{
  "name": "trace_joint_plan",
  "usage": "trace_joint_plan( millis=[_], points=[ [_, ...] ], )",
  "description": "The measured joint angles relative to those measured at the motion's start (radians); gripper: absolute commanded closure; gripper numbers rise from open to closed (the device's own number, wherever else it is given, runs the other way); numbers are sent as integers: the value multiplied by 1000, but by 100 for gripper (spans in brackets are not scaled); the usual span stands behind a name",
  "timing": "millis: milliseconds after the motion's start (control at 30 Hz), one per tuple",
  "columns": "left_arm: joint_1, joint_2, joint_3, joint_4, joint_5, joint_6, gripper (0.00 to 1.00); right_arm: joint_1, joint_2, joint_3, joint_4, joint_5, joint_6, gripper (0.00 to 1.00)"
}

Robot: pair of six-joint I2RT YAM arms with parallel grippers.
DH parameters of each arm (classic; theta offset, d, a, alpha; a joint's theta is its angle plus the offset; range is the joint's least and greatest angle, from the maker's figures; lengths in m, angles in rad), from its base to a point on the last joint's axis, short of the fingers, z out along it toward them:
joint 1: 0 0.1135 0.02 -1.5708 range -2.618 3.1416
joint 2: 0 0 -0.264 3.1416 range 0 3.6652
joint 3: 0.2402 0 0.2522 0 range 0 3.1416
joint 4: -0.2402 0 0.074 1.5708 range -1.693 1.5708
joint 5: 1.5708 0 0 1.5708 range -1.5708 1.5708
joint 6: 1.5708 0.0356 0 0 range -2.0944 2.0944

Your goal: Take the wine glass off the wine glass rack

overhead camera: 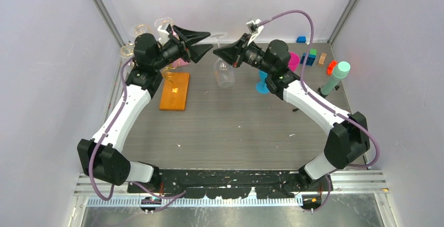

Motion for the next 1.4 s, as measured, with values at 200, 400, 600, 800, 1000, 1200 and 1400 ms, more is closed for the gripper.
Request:
trace_joint_plan(
  millis=[200, 400, 600, 800, 1000, 1200, 1400],
  points=[
    [0, -43, 0, 8, -21, 76, 27, -1, 44, 1, 99, 222, 143, 100],
    [0, -83, -13, -10, -52, 147, 23, -1, 55, 26, 119, 568, 323, 100],
    [-8, -92, -29, -36, -85, 134, 23, 2, 97, 125, 137, 719, 423, 100],
    [-13, -87, -28, -75, -111, 126, 26, 15, 120, 126, 179, 831, 547, 100],
    [-13, -47, -28, -14, -122, 74, 32, 26, 127, 101, 225, 892, 652, 100],
    [-15, 9, -15, 16, -138, 28, 36, 40, 127, 63, 240, 901, 705, 100],
    [-23, 29, -3, 49, -159, -5, 51, 53, 127, 26, 282, 905, 740, 100]
  ],
)
